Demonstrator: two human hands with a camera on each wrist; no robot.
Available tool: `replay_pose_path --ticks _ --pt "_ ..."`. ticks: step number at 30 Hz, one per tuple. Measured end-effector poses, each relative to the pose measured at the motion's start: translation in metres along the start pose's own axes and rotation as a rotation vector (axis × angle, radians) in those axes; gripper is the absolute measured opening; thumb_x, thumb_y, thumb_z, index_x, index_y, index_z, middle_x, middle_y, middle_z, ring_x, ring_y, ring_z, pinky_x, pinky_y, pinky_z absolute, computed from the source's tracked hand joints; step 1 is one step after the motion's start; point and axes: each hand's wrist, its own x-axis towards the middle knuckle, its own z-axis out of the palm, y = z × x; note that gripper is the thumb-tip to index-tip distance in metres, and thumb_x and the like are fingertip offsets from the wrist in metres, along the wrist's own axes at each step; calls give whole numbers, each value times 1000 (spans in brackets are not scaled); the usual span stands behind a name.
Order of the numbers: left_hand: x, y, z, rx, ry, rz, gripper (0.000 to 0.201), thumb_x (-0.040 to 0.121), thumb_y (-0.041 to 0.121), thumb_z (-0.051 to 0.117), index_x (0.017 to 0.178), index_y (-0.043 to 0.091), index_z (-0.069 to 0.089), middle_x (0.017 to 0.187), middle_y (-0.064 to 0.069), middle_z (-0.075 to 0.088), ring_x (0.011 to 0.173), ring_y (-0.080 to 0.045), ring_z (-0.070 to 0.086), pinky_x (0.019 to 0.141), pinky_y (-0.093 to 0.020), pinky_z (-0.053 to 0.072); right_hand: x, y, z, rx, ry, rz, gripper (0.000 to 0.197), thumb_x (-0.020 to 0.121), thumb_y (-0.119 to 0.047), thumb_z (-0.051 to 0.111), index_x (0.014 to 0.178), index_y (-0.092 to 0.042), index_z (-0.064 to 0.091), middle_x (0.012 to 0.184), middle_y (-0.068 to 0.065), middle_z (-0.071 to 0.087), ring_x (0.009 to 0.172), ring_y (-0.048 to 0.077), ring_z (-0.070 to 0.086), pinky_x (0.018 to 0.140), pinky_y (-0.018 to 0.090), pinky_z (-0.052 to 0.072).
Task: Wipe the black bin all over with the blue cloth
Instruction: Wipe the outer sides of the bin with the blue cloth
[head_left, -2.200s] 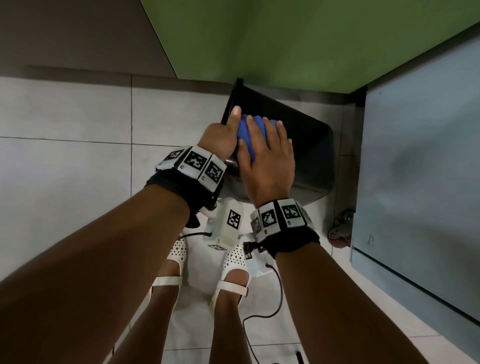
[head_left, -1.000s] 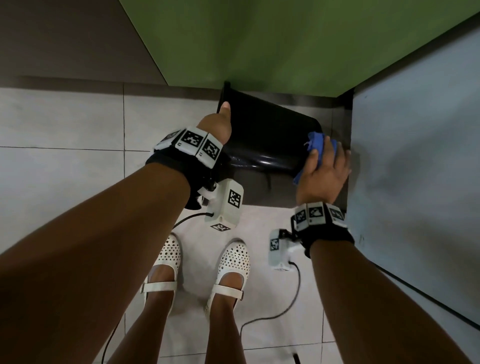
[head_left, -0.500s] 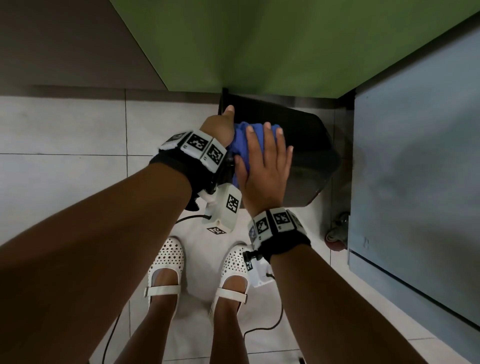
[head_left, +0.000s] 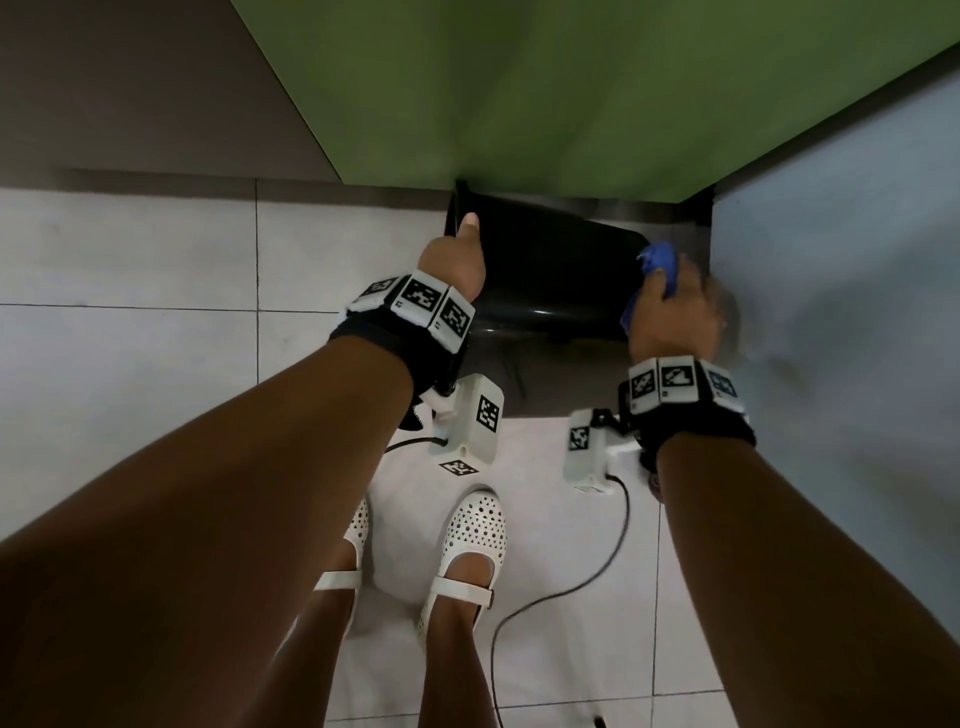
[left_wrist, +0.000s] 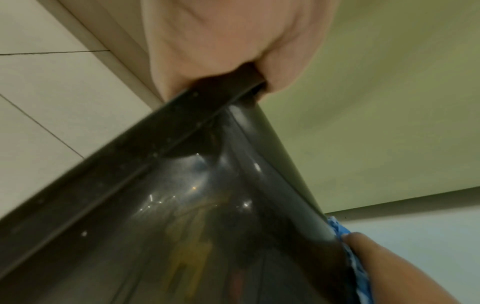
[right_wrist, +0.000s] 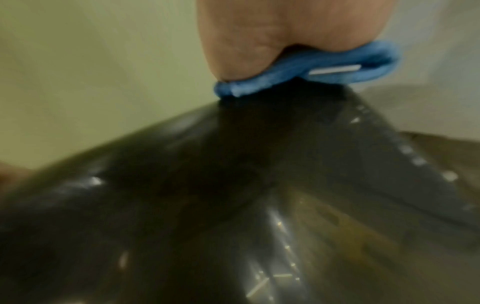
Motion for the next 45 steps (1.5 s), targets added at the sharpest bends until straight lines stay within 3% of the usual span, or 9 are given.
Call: replay_pose_path --ticks 13,22,26,30,34,36,39,42,45 --pt "2 -14 3 7 47 16 61 102 40 16 132 -3 47 137 -23 49 128 -31 46 102 -30 33 -80 -68 30 -38 -129 -524 50 94 -43 29 140 -26 36 147 3 38 140 22 25 114 45 14" --pt "-1 -18 5 -108 34 4 59 100 44 24 133 -1 45 132 -20 53 118 -35 52 91 -37 44 -22 -22 3 -101 -143 -256 46 95 -37 38 140 -23 38 149 7 34 141 25 22 116 45 17" --pt "-1 -15 4 -107 34 29 50 100 39 29 131 4 47 116 -14 56 82 -30 50 71 -31 41 -2 -22 7 -75 -148 -67 51 88 -42 36 134 -21 45 142 14 43 134 32 34 112 48 25" --pt "-1 -29 12 -212 117 132 33 99 35 38 90 7 52 80 -8 55 90 -31 53 76 -31 39 12 -10 -9 70 -248 191 38 93 -33 39 115 -6 55 114 17 59 106 34 55 77 31 39" --pt "-7 -21 13 -236 169 147 35 100 27 39 122 2 50 121 -15 60 115 -29 55 86 -27 41 12 -1 -19 108 -269 224 32 95 -27 42 105 -2 58 113 25 59 104 35 56 70 27 30" --pt "-8 -13 8 -140 144 116 31 101 22 37 114 1 55 129 -17 56 120 -29 53 83 -19 45 6 2 -21 120 -271 246 26 95 -25 42 91 -4 56 100 27 58 100 35 57 67 27 29" --pt "-7 -7 3 -119 85 104 25 100 14 36 89 10 58 136 -20 51 125 -31 50 46 3 40 -7 3 -28 135 -284 285 28 96 -24 41 89 0 55 92 24 53 97 34 56 62 24 25" --pt "-8 -18 -2 -24 222 80 38 101 22 33 123 -3 51 133 -20 54 123 -34 50 90 -24 45 -18 -1 -25 208 -279 309 33 95 -24 41 97 4 58 87 16 52 84 27 50 63 24 26" --pt "-5 -41 -3 30 277 81 50 100 38 32 123 -2 52 128 -20 57 119 -35 52 93 -35 41 -24 -3 -22 332 -244 290 22 95 -22 42 86 -5 52 79 9 51 80 20 46 61 23 31"
